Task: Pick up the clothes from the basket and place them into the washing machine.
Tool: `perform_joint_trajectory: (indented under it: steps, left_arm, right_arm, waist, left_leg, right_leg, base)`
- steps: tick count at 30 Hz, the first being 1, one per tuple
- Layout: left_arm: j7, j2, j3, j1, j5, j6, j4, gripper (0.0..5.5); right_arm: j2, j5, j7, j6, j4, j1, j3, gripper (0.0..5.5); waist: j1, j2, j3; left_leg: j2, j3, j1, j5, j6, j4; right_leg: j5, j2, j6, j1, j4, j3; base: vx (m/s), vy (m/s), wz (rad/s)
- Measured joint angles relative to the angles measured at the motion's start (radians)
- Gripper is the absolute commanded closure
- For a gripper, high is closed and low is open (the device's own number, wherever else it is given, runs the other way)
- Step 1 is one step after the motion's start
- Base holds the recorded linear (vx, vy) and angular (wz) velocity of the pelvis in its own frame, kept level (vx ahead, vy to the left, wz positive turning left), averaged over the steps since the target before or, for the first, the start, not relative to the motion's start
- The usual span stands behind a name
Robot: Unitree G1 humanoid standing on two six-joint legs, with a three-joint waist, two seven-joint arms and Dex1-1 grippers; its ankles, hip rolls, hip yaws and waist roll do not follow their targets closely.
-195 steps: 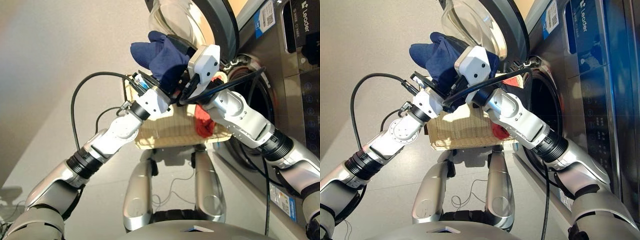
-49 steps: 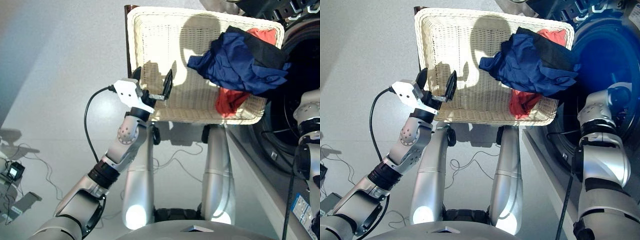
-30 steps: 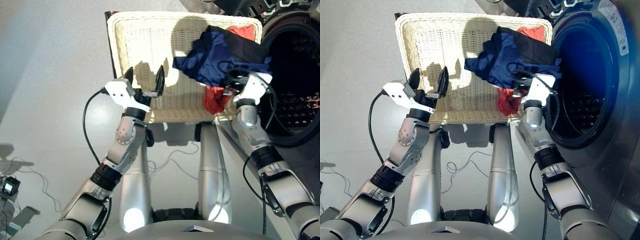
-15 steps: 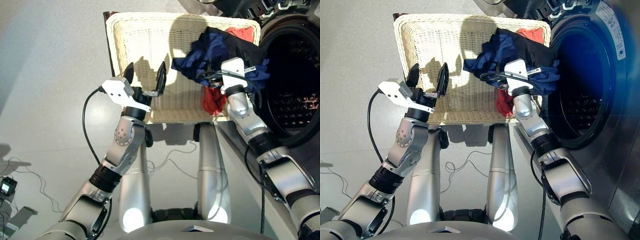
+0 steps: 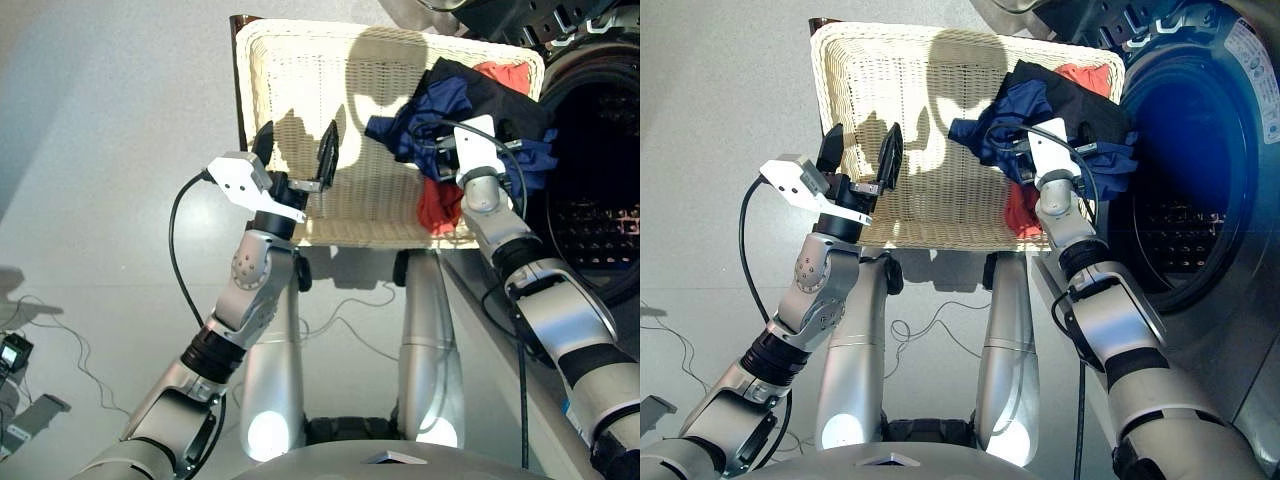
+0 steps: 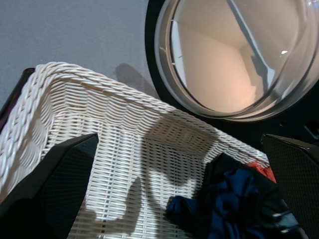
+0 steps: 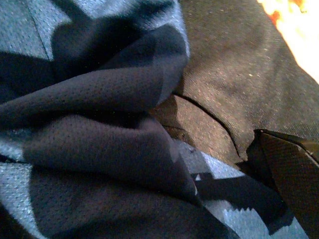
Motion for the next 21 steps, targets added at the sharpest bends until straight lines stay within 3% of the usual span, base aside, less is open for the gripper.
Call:
perform_joint_trajectory:
  steps: [7,21]
  left_arm:
    - [-0.003,0.01,-0.004,-0.011,0.0,0.0,-0.001,0.0]
    - [-0.016,0.041,-0.025,-0.016,0.0,0.016,-0.019,0.0]
  right_arm:
    - [-0.025,-0.002,0.023,0.001,0.031,-0.018,0.002,0.0]
    - [-0.042,0.035,0.094,-0.003,0.064,-0.052,-0.024,0.0]
  waist:
    - [0.02,0.007,-0.001]
    - [0.021,0.012,-0.002]
  left_leg:
    - [-0.008,-0.005,-0.014,-0.002,-0.002,0.004]
    - [-0.012,-0.016,-0.044,-0.005,-0.001,0.014]
  right_leg:
    - [-0.012,-0.007,-0.005,-0.017,0.015,0.0]
    - [-0.019,-0.011,-0.009,-0.047,0.044,-0.001]
  base:
    - [0.0,0.0,0.0]
    - [0.0,0.0,0.0]
